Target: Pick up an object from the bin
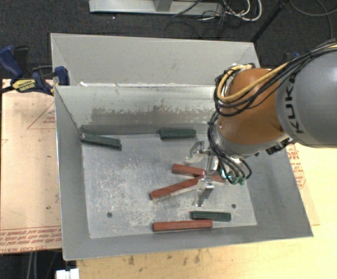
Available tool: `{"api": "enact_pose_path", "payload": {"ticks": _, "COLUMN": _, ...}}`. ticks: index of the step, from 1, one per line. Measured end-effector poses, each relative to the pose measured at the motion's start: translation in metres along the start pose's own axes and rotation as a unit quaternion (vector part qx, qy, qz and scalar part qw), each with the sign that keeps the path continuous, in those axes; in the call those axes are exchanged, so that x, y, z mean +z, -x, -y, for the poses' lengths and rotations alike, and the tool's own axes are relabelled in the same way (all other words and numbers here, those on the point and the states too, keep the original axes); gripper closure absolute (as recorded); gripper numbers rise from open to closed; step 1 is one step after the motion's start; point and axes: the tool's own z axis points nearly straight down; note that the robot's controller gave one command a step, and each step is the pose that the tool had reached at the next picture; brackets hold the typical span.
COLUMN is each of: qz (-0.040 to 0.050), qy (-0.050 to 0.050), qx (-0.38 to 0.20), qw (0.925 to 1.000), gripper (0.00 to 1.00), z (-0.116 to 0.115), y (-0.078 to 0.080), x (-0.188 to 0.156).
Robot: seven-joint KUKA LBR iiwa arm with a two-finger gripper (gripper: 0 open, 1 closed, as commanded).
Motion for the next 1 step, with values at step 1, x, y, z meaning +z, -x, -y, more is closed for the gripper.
{"api": "enact_pose_path", "payload": {"ticks": 1, "qz": 0.0036, "qy": 0.0, "qx": 0.0, "qw": 1.0, "gripper": 0.0, "z": 0.0001, "y": 0.0018, "x": -0.0035}}
